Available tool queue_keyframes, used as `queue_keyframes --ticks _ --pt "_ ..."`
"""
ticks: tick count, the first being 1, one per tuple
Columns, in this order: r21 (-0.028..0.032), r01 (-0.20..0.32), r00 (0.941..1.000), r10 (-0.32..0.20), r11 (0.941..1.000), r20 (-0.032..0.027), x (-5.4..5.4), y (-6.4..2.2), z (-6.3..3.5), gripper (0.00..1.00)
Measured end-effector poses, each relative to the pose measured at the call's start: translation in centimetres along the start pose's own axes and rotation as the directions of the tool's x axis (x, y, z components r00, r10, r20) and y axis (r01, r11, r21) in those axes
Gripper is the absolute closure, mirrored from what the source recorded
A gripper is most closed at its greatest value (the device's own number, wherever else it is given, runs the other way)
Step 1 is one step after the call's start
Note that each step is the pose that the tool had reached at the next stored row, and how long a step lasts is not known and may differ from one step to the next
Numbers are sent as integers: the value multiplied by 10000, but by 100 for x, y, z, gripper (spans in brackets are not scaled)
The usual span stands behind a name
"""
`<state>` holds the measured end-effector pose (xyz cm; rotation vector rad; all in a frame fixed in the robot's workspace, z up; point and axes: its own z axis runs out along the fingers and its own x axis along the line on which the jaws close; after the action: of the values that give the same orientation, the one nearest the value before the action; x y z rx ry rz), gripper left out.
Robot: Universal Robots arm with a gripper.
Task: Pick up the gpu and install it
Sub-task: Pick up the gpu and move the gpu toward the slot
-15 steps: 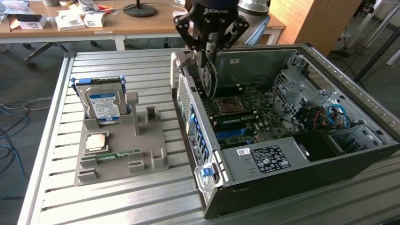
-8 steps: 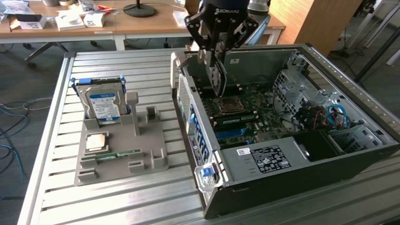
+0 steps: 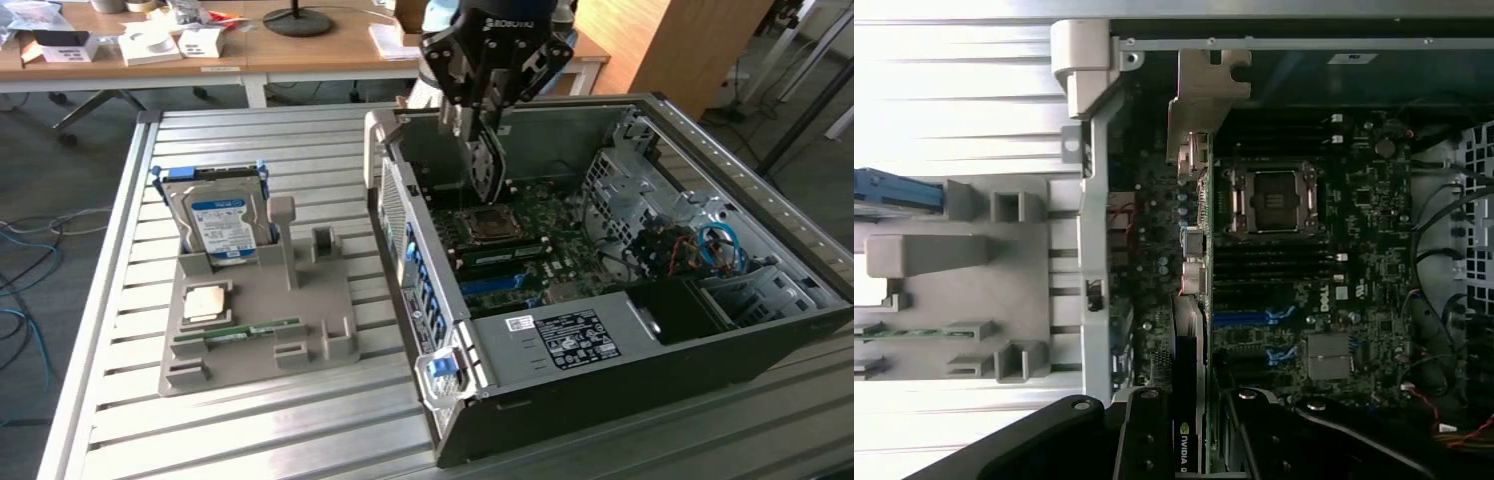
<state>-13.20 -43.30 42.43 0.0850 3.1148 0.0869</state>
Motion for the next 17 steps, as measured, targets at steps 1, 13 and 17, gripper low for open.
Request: queue_keyframes --ticks 1,13,17 --pt "0 1 10000 -1 10000 0 -24 1 1 74" --pt "0 1 10000 -1 10000 0 -298 24 8 74" --pt "0 3 10000 -3 10000 0 -376 31 10 74"
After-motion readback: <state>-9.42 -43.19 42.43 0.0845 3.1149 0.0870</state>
